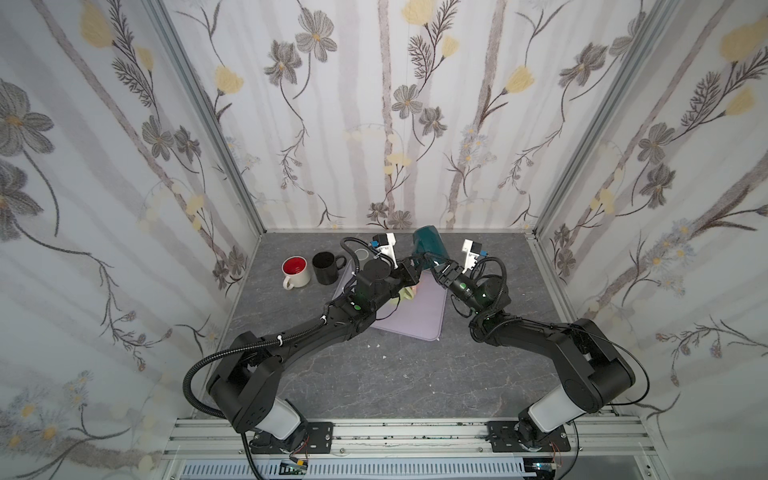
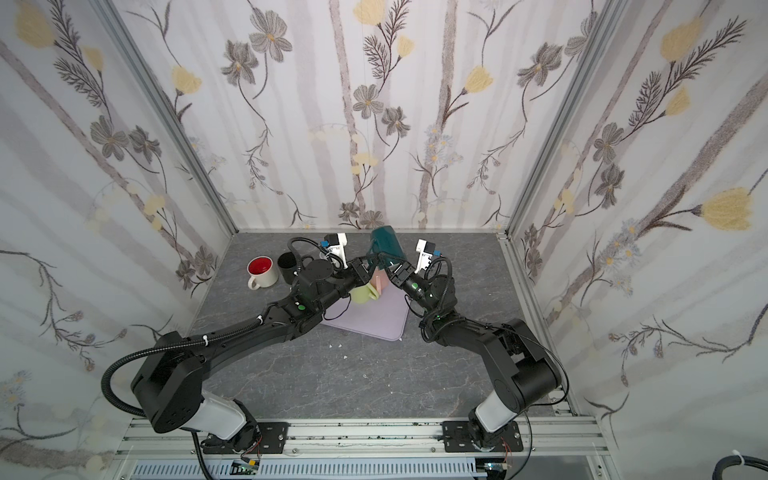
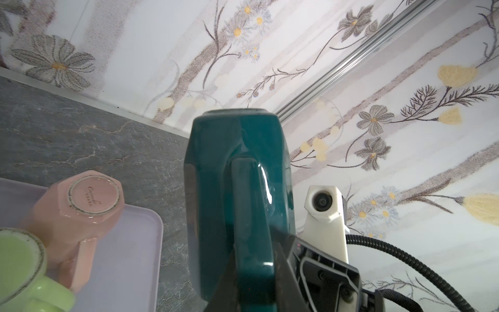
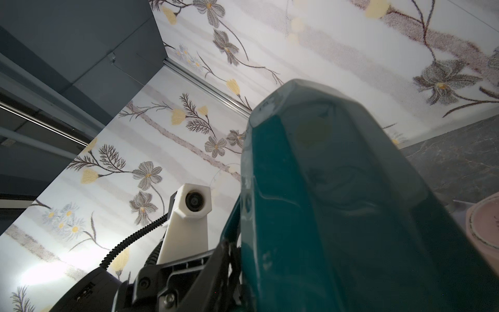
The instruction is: Turn the mug right side up
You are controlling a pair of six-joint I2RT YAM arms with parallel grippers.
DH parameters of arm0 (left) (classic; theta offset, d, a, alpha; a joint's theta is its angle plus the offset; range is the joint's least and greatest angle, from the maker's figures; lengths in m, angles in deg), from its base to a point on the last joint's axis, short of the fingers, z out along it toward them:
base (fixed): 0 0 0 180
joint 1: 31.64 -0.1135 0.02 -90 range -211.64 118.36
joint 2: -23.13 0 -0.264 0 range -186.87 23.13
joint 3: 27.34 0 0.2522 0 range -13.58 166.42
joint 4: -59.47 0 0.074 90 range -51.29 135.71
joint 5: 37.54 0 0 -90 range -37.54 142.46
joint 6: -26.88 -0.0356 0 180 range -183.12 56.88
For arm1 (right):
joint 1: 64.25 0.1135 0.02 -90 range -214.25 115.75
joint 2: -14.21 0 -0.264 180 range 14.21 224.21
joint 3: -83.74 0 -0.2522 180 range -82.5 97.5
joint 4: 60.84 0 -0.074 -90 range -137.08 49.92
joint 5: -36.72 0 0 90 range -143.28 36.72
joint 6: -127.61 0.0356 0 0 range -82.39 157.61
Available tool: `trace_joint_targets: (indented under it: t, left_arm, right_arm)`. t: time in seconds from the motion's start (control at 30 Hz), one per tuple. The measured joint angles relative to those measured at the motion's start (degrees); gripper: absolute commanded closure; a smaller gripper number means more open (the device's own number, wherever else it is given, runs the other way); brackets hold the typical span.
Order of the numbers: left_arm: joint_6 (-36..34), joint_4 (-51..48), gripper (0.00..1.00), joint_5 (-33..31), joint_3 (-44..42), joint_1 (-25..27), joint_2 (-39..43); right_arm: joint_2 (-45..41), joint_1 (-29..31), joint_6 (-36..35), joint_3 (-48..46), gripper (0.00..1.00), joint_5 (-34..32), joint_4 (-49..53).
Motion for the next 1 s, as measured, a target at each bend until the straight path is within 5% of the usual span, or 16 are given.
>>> trace_joint_targets:
  t: [0.33,0.57,0.73,0.77,1.0]
  left_arm:
    - [4.57,2.89,1.0,0.66,0.66,0.96,-0.13]
    - [3.61,2.27,0.98,1.29,1.86,1.03,-0.37]
    - [-2.32,0.57,0.28,2.27,3.19,1.03,-0.37]
    - [-3.1,-0.94,0.03,1.84,3.19,1.03,-0.44]
    - [-7.41,-3.89,0.0,0.37,1.97,0.85,-0.13]
  right_arm:
    - [-1.75,0.07,-4.37,-0.11,1.0,-4.31,-4.13]
    - [-2.29,0.17,-5.05,-0.68,1.0,-5.84,-6.23]
    - [-4.09,0.22,-5.07,-0.81,1.0,-5.97,-5.03]
    - [-4.35,0.22,-5.25,-0.83,1.0,-6.32,-4.66]
    - [-4.74,0.17,-5.2,-1.95,1.0,-9.11,-4.17]
